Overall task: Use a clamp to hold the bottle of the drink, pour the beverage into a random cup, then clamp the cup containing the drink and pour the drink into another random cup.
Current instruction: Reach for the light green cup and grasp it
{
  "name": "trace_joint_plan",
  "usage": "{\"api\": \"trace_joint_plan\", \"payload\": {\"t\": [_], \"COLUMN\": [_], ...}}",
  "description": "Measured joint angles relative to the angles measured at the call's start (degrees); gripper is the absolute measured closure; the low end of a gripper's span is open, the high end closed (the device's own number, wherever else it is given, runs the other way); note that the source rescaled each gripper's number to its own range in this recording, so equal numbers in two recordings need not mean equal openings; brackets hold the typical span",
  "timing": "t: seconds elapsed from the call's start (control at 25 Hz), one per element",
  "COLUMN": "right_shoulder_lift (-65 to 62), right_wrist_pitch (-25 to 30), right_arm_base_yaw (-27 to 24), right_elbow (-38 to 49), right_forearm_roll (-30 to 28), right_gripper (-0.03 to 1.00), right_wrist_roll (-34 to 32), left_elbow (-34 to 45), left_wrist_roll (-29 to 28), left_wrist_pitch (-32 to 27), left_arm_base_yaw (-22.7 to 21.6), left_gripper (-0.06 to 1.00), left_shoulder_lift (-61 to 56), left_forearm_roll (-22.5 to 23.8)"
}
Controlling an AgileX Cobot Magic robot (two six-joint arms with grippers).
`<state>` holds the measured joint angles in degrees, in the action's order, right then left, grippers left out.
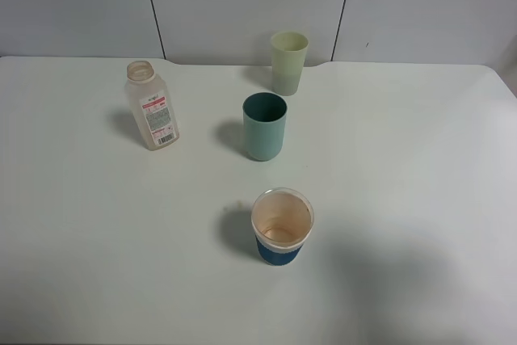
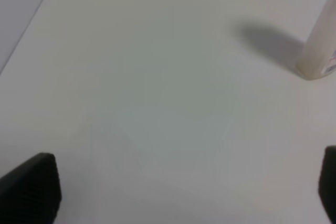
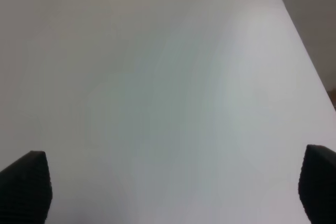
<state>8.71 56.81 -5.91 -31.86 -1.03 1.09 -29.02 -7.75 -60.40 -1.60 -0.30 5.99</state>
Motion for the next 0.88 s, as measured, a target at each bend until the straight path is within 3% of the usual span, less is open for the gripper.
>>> {"api": "trace_joint_plan", "payload": {"t": [0.52,0.88], "right_shoulder_lift": [25.2,43.2], "right_wrist_pitch": [-19.1,-28.0], "right_arm_base_yaw": [0.0,0.0], "right_elbow": [-1.9,-1.9], "right_forearm_roll": [-1.5,-1.0], "right_gripper": [-0.03,-0.03], "right_wrist_roll": [0.0,0.0], "left_elbow": [0.0,0.0], "left_wrist_roll": [0.0,0.0], "left_wrist_pitch": [0.0,0.0], "left_arm_base_yaw": [0.0,0.0], "left_gripper": [-0.06,-0.06], "left_shoulder_lift": [0.0,0.0], "left_forearm_roll": [0.0,0.1]}}
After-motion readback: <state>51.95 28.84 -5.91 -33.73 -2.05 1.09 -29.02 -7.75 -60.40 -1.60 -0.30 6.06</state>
